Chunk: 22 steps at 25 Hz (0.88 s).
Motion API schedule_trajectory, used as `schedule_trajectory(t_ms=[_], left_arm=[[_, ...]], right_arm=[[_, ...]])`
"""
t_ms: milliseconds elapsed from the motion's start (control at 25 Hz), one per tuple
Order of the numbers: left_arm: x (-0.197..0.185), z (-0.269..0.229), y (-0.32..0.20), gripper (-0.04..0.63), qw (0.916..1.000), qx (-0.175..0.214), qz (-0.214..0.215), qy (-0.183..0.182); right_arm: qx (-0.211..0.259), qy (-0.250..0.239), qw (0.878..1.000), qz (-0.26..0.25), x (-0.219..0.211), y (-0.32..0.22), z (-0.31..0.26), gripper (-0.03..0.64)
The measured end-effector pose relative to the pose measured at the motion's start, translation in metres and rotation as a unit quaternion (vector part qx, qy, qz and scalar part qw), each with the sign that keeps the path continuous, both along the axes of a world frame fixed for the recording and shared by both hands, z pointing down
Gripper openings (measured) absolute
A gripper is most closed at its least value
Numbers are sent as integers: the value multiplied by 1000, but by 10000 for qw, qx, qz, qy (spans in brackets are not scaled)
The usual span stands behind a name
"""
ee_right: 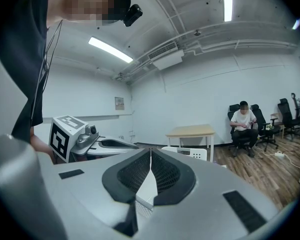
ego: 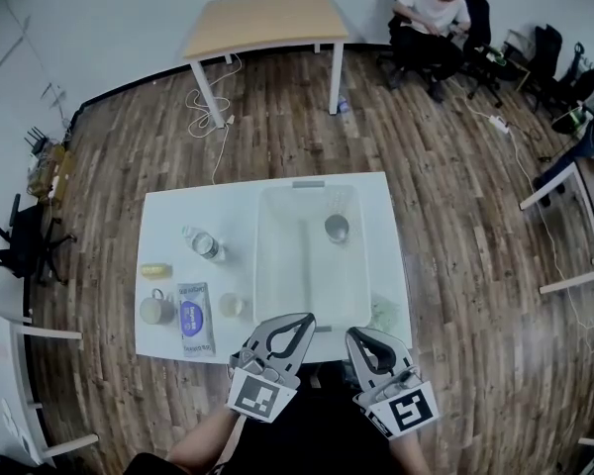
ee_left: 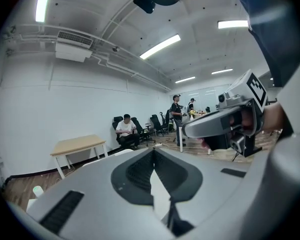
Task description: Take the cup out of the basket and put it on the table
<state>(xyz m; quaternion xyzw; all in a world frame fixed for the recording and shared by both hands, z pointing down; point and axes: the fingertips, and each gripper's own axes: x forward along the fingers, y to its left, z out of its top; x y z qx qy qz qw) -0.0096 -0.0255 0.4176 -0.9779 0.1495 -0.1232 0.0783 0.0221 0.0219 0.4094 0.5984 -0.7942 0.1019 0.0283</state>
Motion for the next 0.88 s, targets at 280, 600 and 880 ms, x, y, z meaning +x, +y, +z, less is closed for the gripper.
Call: schedule_trajectory(t_ms=[280, 600, 880], left_arm=[[17, 19, -20, 9, 9973, 212, 118, -695], [49, 51, -47, 62, 9831, 840, 557, -1526], [83, 94, -80, 132, 9448, 1873, 831, -2555]], right_arm=[[-12, -40, 9996, 272, 18, 6, 1, 26], [-46, -57, 9976, 686, 42, 19, 3, 26], [-95, -57, 9942, 1070, 63, 34, 5, 26]])
